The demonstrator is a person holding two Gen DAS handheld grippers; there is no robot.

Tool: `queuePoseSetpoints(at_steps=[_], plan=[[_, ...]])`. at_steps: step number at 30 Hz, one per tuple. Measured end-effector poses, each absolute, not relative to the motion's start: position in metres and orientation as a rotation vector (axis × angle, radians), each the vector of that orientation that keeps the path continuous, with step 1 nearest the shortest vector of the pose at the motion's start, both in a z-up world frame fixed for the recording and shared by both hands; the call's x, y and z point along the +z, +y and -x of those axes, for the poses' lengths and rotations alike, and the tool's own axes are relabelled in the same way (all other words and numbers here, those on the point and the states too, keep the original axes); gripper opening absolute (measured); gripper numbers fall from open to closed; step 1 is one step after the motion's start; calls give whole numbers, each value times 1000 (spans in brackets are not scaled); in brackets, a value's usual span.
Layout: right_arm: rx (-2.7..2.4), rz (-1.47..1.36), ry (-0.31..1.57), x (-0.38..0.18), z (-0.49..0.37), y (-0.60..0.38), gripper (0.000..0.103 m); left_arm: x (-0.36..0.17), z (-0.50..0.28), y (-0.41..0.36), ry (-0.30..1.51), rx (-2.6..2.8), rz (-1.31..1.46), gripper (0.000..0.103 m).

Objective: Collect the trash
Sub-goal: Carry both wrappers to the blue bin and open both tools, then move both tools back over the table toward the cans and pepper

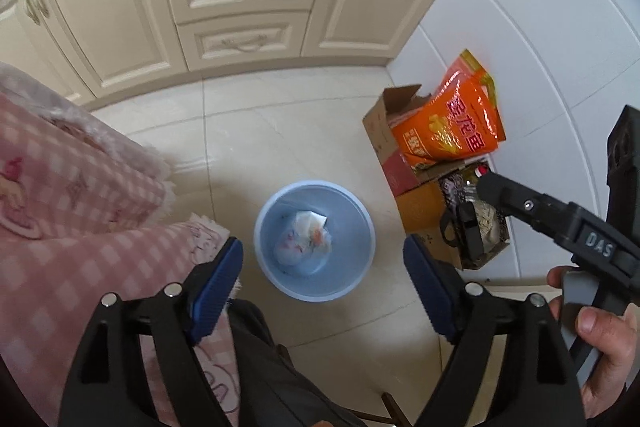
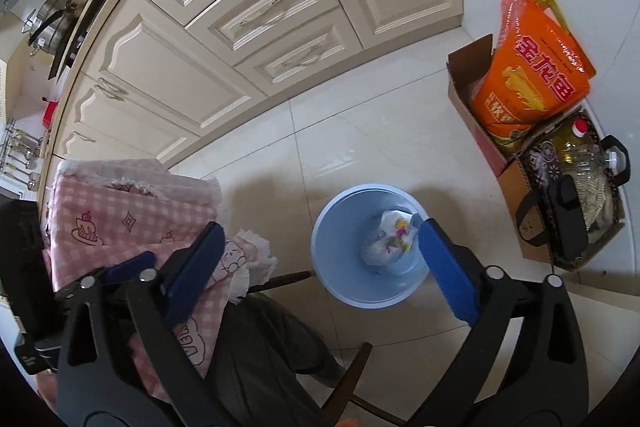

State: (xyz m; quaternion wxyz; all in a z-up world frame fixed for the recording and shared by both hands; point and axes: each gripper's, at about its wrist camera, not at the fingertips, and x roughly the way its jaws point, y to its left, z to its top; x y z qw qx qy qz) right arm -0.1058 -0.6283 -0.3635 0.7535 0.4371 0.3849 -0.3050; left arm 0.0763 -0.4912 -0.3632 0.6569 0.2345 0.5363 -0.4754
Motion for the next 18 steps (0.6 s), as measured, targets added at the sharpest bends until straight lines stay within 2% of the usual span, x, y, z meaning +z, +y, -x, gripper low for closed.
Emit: queuePoseSetpoints(at_steps=[9, 18], plan=[[-674, -914, 872, -354, 98, -616, 97, -326, -77, -475, 1127, -1062, -500, 91], [-657, -837, 820, -306, 84, -598, 97, -276, -76, -447, 1047, -1081, -432, 91]])
